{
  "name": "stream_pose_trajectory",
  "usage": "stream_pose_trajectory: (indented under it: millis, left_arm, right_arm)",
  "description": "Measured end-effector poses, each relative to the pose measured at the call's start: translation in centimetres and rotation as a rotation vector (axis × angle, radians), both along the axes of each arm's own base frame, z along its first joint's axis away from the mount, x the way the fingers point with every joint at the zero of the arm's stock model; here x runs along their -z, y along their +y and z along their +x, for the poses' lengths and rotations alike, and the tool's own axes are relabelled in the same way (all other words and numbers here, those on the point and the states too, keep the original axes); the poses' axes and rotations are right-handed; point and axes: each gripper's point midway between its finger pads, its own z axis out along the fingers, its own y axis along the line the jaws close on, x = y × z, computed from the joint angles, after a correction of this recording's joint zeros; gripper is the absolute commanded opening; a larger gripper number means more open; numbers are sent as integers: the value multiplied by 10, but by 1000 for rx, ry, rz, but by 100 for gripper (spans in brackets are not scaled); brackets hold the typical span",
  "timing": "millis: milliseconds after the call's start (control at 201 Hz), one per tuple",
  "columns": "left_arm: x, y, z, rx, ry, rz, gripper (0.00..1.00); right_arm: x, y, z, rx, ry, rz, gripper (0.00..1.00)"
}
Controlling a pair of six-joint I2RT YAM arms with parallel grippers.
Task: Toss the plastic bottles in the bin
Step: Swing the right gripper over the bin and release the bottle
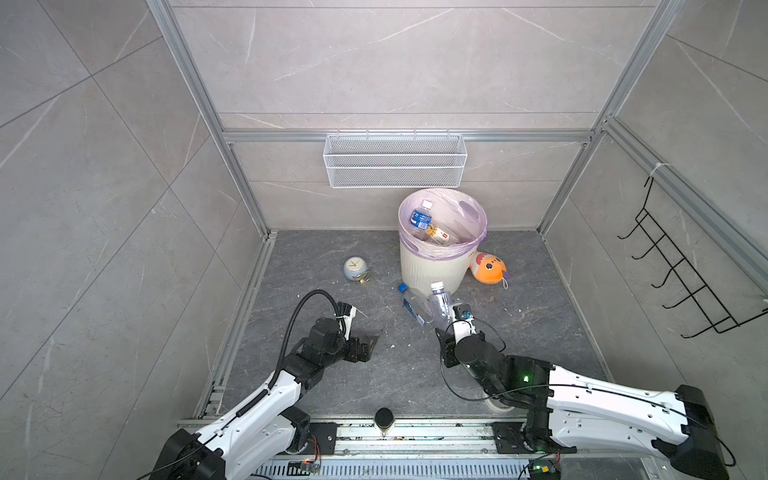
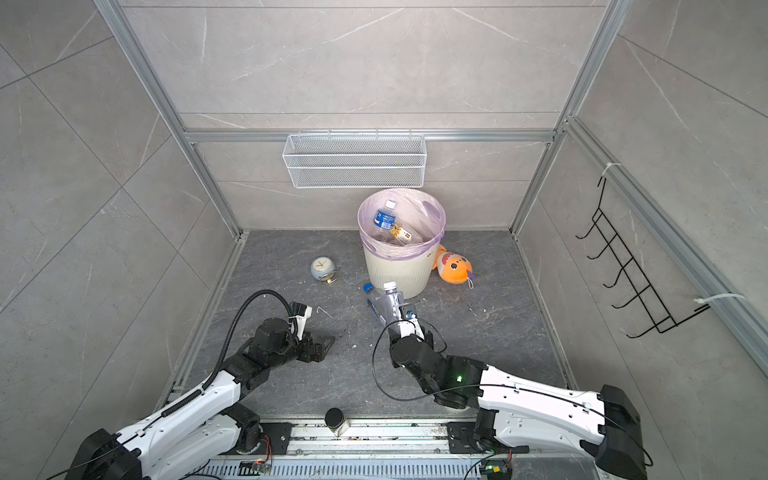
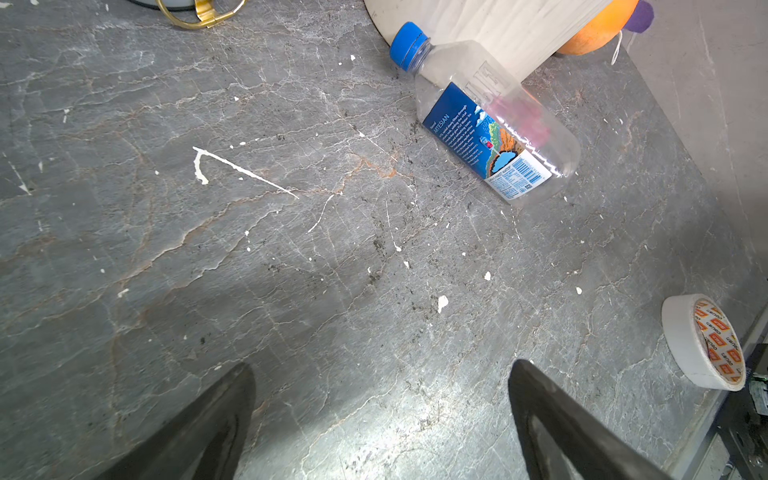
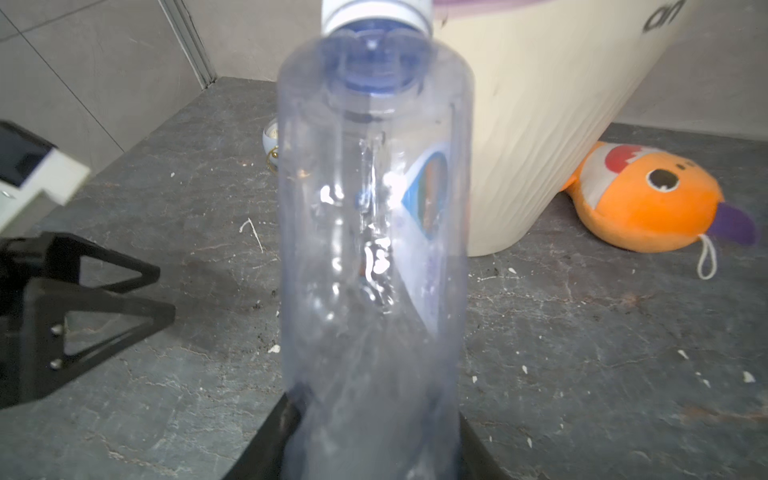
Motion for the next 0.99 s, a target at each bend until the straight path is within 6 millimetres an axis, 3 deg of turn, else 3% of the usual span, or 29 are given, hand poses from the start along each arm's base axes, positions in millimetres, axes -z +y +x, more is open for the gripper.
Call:
stream_pose_trajectory:
  millis: [159,319,359,443,493,588,652,707,787,886,991]
  left_arm:
    - [1,-1,0,5,5,3,97]
    - [1,-2,0,8,5,4,97]
    - [1,-2,0,8,5,4,97]
    - [1,-2,0,9,5,5,97]
    - [1,-2,0,9,5,5,97]
    - [2,-2,0,8,8,7,97]
    - [3,-2,0,8,12,9,97]
    - [5,-2,0,8,17,12,97]
    - [4,-2,1,8,19,13,97]
    - [1,-3,2,8,13,9,98]
    - [-1,-5,5,9,9,6,98]
  right_arm:
    - [-80,9,22,61,-44,59,44]
    - [-155,6,80,161,-99,99,46]
    - [-170,4,98,184,-114,102,55]
    - [-195,2,143,231,-125,103,94]
    - [-211,1,174,268,-141,111,99]
    - [-212,-12,225,355,-137,86,99]
    - [-193,-29,249,405,-95,48,99]
    - [-175,-43,258,440,-49,17,99]
    - [-161,-56,259,457,-7,-11,99]
    - [-155,-57,239,420,16,-8,99]
    - [-169,-61,211,376,7,23,99]
